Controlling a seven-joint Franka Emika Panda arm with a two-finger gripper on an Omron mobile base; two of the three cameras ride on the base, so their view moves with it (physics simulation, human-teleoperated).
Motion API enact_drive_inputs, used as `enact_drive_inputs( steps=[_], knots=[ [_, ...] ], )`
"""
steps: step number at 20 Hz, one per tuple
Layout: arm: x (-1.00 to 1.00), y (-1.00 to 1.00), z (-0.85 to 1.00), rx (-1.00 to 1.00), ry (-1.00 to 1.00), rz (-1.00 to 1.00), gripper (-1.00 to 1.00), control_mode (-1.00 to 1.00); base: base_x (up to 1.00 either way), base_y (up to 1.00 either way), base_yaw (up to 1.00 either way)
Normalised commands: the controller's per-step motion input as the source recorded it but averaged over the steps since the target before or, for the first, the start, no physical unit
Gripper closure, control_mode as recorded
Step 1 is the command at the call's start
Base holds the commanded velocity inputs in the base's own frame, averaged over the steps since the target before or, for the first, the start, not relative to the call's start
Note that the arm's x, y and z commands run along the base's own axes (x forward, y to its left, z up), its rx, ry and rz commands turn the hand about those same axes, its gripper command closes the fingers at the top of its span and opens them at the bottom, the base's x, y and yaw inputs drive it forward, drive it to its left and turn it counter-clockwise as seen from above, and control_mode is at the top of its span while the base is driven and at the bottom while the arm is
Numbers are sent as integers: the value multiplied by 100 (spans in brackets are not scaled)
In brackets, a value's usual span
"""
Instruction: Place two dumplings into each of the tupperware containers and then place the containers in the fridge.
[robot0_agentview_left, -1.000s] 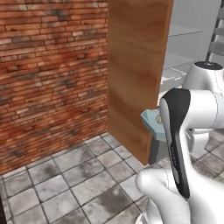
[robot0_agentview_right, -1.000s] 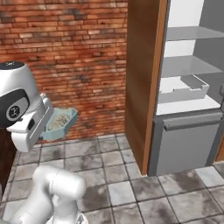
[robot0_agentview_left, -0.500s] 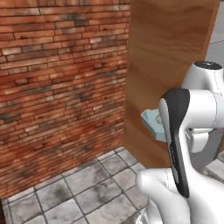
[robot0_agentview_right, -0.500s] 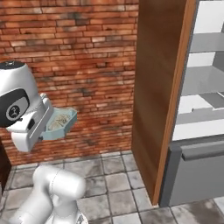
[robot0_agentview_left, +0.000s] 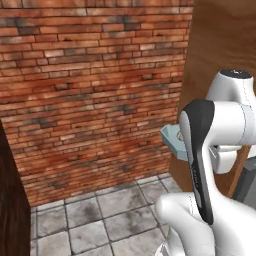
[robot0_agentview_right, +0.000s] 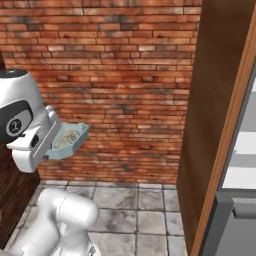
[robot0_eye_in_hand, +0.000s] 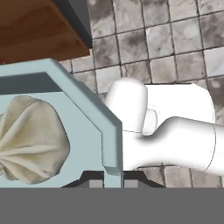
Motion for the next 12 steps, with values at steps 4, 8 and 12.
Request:
enact_drive_inputs(
  steps=[4,8,12],
  knots=[
    [0,0,0,0,0,0,100,100,-66,-65,17],
    [0,0,0,0,0,0,100,100,-47,-64,11],
    [0,0,0,0,0,0,100,100,-29,-15,0]
  ],
)
